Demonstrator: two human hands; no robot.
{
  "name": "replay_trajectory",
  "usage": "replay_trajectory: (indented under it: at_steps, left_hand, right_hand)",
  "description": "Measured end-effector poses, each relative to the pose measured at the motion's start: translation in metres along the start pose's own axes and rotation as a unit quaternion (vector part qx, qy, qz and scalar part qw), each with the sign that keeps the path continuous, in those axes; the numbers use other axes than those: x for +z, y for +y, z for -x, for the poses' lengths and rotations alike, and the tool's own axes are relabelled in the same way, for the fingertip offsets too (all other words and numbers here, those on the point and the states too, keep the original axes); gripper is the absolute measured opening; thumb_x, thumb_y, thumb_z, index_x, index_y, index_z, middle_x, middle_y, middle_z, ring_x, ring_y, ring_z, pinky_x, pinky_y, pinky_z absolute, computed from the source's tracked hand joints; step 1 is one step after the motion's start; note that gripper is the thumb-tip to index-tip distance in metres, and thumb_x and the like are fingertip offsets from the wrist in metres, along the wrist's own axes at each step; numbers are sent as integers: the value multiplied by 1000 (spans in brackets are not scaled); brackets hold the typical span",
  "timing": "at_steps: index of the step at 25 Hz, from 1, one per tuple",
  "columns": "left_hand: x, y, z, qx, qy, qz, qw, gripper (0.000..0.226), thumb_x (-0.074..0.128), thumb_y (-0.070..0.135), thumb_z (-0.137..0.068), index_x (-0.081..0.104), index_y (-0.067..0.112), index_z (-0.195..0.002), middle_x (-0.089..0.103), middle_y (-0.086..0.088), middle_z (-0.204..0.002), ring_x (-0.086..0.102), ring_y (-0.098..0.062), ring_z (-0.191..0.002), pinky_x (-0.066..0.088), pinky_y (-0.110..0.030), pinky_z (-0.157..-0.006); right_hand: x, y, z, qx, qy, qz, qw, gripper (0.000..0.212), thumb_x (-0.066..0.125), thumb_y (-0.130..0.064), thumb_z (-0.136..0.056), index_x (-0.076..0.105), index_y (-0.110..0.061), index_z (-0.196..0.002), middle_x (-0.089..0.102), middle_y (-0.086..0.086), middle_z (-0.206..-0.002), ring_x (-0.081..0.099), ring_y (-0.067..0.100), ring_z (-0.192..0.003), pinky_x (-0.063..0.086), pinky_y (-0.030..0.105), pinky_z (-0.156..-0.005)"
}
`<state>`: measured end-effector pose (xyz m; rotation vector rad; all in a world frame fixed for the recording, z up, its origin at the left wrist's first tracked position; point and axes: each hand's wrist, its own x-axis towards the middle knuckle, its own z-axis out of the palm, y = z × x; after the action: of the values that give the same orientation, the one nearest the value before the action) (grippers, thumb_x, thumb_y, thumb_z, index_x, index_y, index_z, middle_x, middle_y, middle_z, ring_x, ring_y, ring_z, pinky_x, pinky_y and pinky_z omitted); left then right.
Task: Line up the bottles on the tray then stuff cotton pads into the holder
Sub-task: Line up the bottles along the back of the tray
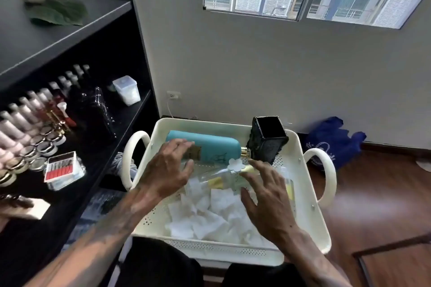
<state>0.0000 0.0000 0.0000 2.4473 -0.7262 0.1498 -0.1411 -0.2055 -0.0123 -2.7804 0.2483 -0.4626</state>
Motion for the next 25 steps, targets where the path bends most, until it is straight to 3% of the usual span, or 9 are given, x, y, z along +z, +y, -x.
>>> replay_trajectory:
  at_steps: [4, 8, 12, 14, 20, 25]
  left_hand:
    - [10, 28, -86, 83, -164, -120, 976, 53, 58, 17, -85, 50, 21, -138, 49, -2, -139, 47, -23, -128, 40, -40, -105]
    - [36, 25, -111, 100, -291, -236, 922, 65, 71, 25, -76, 42, 23, -134, 51, -4, -130, 47, -25, -123, 39, -46, -100]
    - [54, 20, -123, 101, -301, -274, 908, 86, 80, 28, -70, 32, 19, -141, 45, -7, -134, 41, -28, -128, 36, -57, -101]
    - [61, 17, -127, 108, -298, -273, 908, 80, 77, 26, -71, 36, 17, -138, 44, -7, -134, 39, -28, -129, 35, -61, -100]
    - [51, 0, -125, 133, -265, -237, 925, 70, 70, 29, -70, 39, 19, -132, 47, -3, -126, 44, -23, -116, 41, -52, -92]
    - [19, -14, -125, 109, -193, -123, 967, 78, 77, 32, -67, 39, 19, -133, 50, -2, -117, 50, -21, -107, 48, -40, -94]
  right_hand:
    - [19, -39, -54, -155, -107, 12, 982, 34, 54, -14, -91, 62, -17, -124, 56, 3, -129, 51, 24, -117, 42, 36, -100]
    - [38, -42, -73, -152, -198, 102, 963, 43, 56, -16, -87, 51, -17, -129, 53, 6, -125, 45, 25, -112, 38, 37, -95]
    - [50, -41, -77, -172, -216, 160, 948, 56, 62, -19, -79, 39, -19, -131, 54, 6, -121, 42, 26, -104, 33, 39, -90]
    - [54, -39, -79, -167, -226, 172, 944, 60, 64, -23, -80, 38, -19, -133, 51, 7, -122, 42, 26, -108, 31, 40, -93]
    - [42, -31, -79, -157, -225, 77, 959, 60, 64, -25, -81, 40, -25, -136, 44, 3, -126, 40, 24, -112, 40, 38, -96]
    - [24, -20, -88, -115, -202, -49, 971, 69, 66, -28, -74, 38, -32, -137, 44, -8, -131, 42, 15, -118, 42, 29, -97]
